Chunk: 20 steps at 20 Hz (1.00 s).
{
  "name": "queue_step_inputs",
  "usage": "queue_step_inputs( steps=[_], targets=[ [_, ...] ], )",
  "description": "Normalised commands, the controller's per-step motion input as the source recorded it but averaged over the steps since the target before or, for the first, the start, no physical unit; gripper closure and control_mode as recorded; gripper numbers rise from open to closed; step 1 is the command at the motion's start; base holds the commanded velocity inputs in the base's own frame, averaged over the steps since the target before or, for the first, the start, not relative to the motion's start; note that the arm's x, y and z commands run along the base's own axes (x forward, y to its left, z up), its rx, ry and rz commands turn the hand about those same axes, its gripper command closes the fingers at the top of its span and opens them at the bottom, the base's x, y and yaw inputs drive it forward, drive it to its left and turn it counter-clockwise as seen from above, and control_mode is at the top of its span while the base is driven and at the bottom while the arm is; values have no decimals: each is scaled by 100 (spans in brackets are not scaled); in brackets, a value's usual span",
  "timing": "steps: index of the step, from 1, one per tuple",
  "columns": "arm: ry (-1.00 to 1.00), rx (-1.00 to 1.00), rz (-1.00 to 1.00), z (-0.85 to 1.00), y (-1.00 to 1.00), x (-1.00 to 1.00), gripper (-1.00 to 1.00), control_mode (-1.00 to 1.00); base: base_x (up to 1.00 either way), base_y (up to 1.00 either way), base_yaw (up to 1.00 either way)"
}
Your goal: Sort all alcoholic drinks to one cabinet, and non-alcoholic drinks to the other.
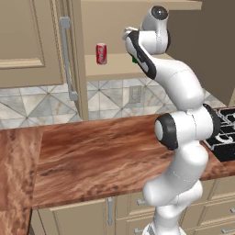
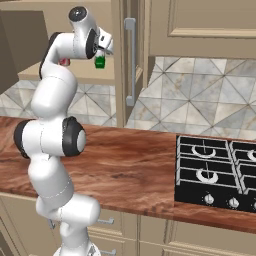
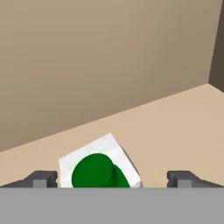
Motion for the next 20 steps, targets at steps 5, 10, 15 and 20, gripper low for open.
queue_step_inputs(
  steps=[5, 10, 15, 20],
  targets=[
    [-3, 0, 0, -12, 4, 28, -100, -100, 0, 0, 0],
    [-1, 1, 3, 0, 0, -26, -100, -100, 0, 0, 0],
    [0, 0, 4, -5, 0, -91, -100, -100, 0, 0, 0],
    [0, 0, 3, -22, 0, -100, -100, -100, 0, 0, 0]
  ],
)
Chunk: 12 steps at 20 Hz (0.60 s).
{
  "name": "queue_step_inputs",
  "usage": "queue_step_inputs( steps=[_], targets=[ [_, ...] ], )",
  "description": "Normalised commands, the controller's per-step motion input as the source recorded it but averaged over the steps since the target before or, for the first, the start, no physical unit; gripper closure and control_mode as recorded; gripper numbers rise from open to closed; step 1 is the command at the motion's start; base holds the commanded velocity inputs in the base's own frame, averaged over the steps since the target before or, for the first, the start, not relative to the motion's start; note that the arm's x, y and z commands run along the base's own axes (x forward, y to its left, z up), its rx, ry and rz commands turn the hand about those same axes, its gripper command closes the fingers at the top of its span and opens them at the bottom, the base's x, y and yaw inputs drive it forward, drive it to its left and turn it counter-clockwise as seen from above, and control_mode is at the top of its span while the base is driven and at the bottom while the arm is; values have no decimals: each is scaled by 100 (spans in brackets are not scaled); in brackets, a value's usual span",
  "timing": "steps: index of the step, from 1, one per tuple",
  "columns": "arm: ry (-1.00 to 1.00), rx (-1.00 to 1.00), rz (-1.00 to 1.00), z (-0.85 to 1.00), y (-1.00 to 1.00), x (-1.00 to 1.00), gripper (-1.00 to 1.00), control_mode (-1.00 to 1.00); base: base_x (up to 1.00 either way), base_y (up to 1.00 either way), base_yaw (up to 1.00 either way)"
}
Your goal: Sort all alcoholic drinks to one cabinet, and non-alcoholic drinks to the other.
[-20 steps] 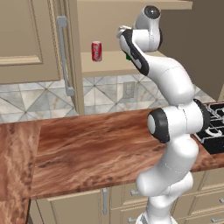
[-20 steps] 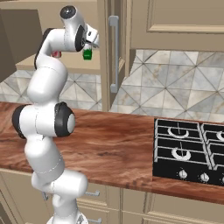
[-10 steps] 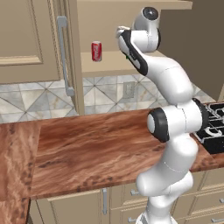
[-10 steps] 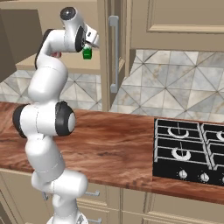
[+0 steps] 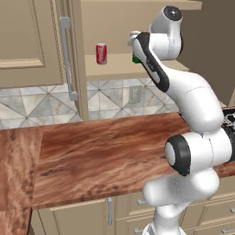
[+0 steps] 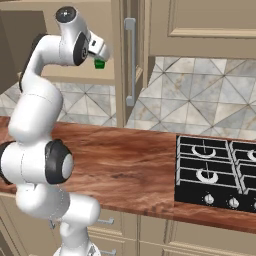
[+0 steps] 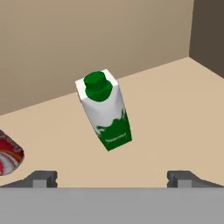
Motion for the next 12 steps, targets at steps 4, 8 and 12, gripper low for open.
queue_step_inputs(
  steps=[4, 8, 12],
  targets=[
    [0, 0, 2, -36, -6, -100, -100, -100, 0, 0, 0],
    [0, 0, 1, -33, -11, -100, -100, -100, 0, 0, 0],
    [5, 0, 0, -47, -15, -100, -100, -100, 0, 0, 0]
  ],
)
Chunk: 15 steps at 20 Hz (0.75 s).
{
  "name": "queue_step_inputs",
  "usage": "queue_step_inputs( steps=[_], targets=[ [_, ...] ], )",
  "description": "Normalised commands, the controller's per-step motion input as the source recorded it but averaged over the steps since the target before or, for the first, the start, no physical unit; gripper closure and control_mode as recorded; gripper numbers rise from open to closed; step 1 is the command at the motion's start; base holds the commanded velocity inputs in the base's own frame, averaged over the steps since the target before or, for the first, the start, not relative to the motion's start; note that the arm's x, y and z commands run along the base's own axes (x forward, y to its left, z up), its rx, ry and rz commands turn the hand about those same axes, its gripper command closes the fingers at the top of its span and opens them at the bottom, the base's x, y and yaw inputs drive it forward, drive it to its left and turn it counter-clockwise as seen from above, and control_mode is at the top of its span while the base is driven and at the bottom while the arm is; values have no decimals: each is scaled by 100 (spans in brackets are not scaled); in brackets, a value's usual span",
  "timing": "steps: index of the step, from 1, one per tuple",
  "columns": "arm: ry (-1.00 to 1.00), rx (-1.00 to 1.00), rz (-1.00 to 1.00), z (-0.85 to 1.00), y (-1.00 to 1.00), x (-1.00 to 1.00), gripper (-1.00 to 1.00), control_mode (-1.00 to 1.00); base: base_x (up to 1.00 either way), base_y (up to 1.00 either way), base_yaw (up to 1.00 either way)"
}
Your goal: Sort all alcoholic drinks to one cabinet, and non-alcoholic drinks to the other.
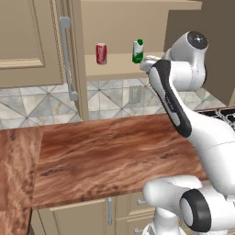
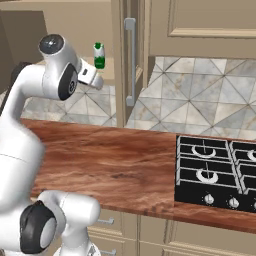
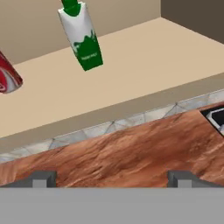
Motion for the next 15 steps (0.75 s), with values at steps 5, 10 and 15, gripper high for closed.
queue_step_inputs(
  steps=[5, 10, 15],
  targets=[
    [4, -3, 2, -87, -5, -100, -100, -100, 0, 0, 0],
    [7, -13, 4, -100, 0, -100, -100, -100, 0, 0, 0],
    [10, -12, 2, -98, 5, -73, -100, -100, 0, 0, 0]
  ],
)
